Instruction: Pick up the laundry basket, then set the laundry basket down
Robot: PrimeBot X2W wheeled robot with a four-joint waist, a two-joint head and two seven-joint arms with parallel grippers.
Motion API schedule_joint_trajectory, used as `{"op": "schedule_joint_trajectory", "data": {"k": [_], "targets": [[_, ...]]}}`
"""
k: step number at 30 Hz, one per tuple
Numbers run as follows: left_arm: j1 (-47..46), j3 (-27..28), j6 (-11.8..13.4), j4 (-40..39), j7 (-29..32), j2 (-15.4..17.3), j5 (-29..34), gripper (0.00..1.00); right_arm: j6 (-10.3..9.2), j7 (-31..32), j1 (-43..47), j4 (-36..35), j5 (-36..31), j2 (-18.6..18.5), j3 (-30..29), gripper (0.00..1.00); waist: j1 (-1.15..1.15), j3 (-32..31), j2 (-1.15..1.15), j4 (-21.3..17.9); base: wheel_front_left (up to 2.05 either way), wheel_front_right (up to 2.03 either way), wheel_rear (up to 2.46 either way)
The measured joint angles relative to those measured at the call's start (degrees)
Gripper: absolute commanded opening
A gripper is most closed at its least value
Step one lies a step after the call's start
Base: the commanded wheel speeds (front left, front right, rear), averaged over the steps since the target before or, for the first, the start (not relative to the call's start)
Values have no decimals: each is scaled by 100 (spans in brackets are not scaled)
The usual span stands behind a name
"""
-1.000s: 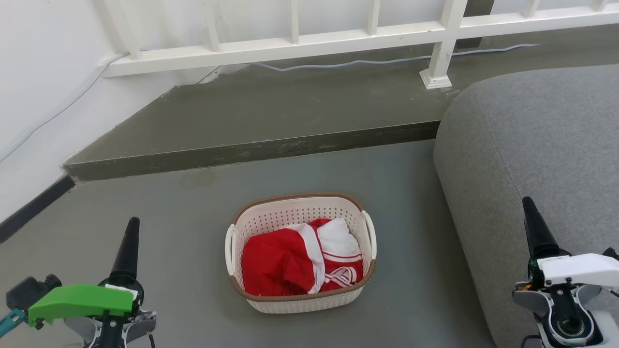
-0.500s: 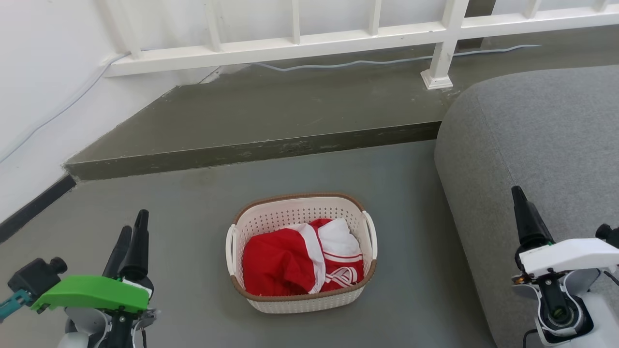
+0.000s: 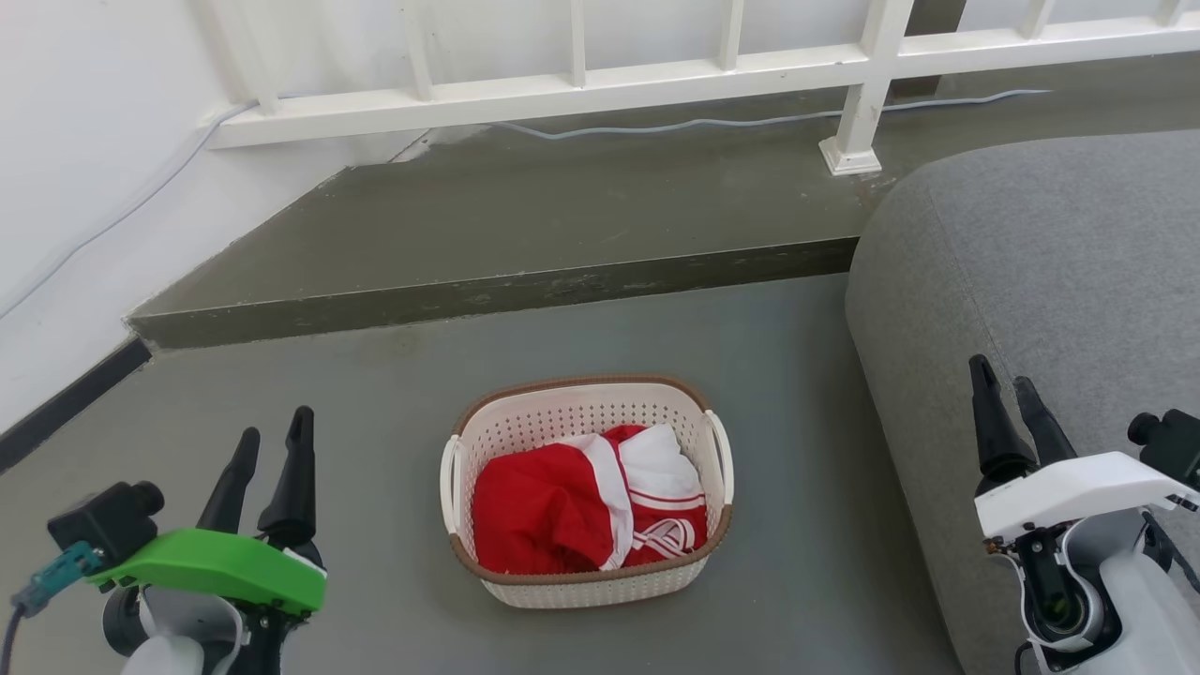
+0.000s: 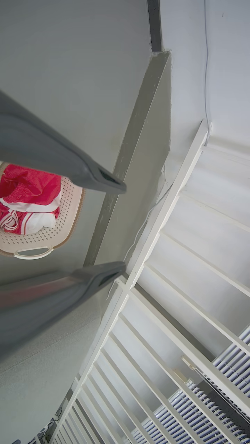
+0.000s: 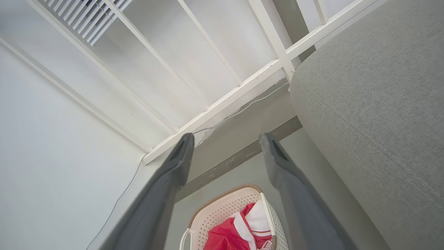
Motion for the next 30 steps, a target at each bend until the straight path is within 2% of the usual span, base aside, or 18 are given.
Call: {"op": "schedule_joint_trajectory", "data": {"k": [11,30], "targets": [[1,-274,179,-125,-226,12,855,100,-189,-223,9,-43,-869,-25,249,100,0,8,0,23,0,0,0],[74,-604,470,-157,-559,-10,1981,100,-409,-544,109,-45,-2232,-20,614,100,0,34,0,55,0,0,0]]}}
